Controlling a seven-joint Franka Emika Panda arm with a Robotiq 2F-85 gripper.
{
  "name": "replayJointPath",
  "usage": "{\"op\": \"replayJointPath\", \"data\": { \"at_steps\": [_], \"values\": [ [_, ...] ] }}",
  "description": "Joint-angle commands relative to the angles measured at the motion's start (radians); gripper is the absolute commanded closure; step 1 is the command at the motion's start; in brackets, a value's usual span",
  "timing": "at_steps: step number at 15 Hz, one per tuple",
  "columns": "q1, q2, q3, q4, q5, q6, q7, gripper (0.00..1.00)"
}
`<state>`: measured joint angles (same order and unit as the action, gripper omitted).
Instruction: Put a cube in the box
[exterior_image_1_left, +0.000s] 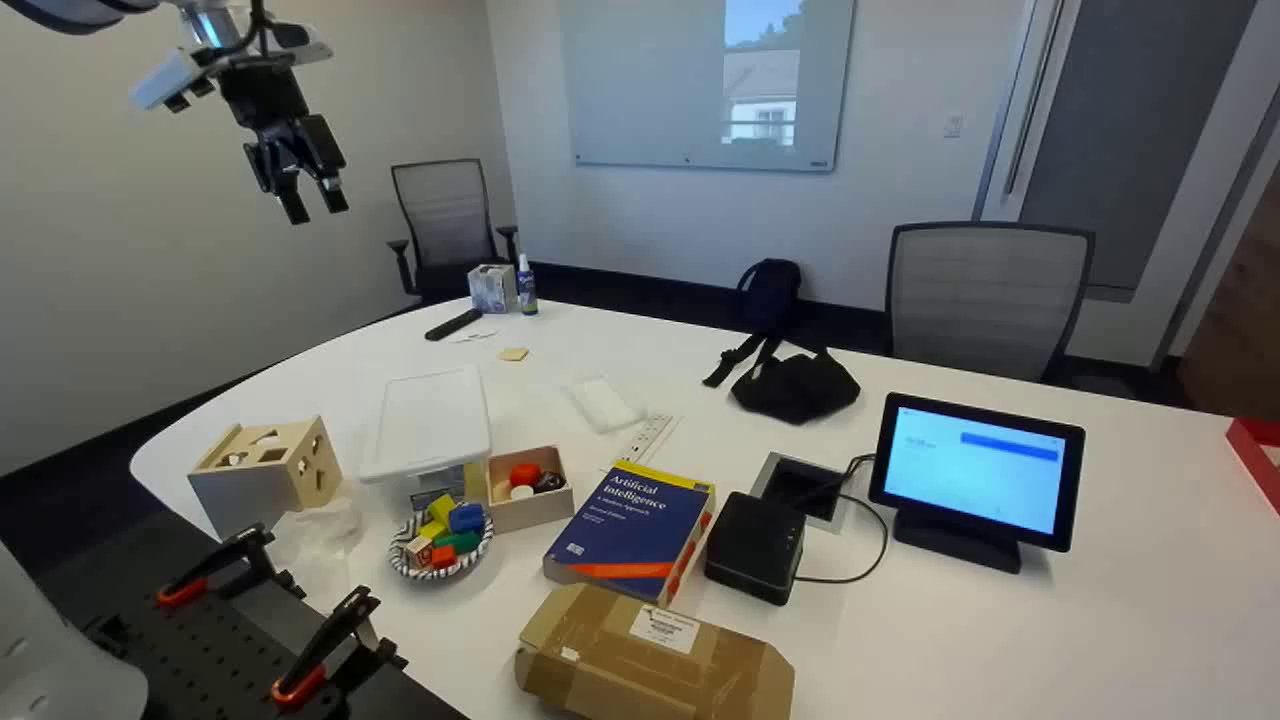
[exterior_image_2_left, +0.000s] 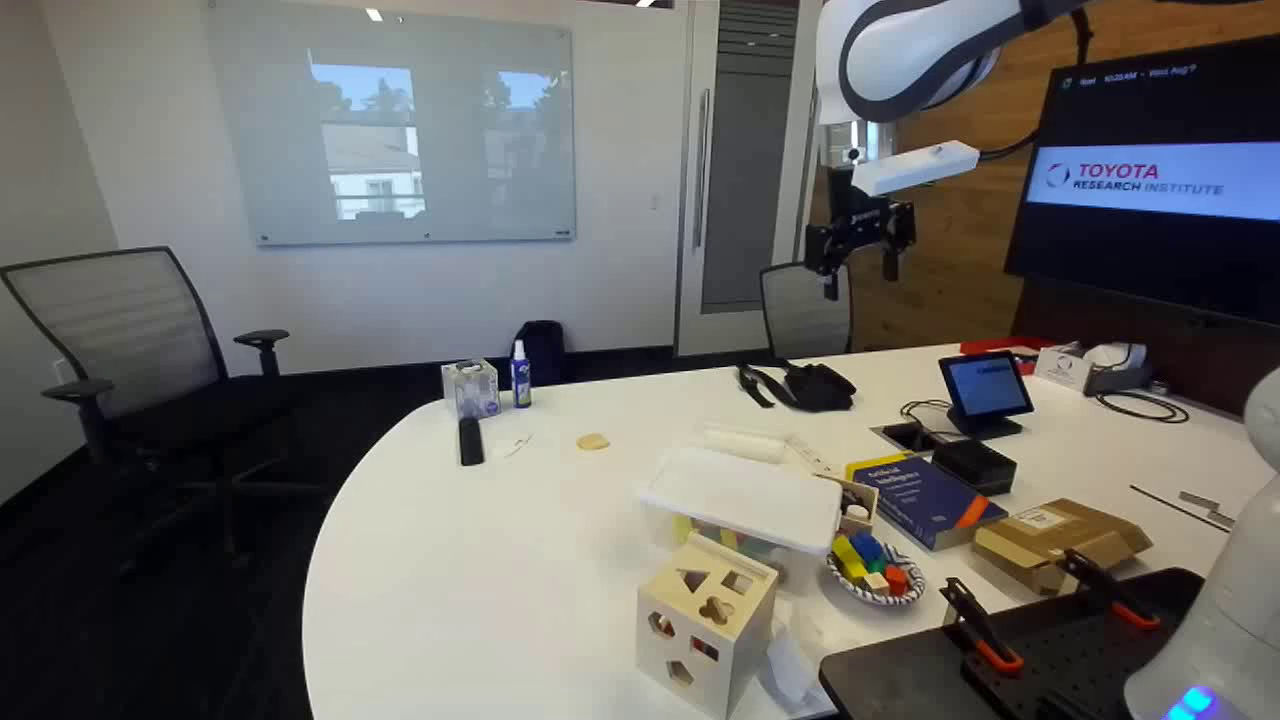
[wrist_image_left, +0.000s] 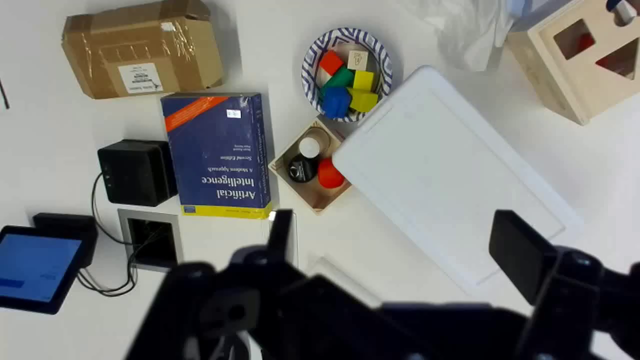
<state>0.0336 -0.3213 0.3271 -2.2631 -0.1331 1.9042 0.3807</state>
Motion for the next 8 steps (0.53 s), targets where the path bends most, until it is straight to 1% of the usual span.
{"op": "replayJointPath", "data": {
  "at_steps": [1,5,8],
  "values": [
    [0.034,0.004,-0.030,0.002,-0.010,-0.003,0.009,0.00],
    [0.044,-0.004,-0.059,-0.118,-0.007,0.155,-0.002,0.00],
    [0.052,0.019,-0.087,-0.229,0.020,0.311,-0.023,0.00]
  ]
}}
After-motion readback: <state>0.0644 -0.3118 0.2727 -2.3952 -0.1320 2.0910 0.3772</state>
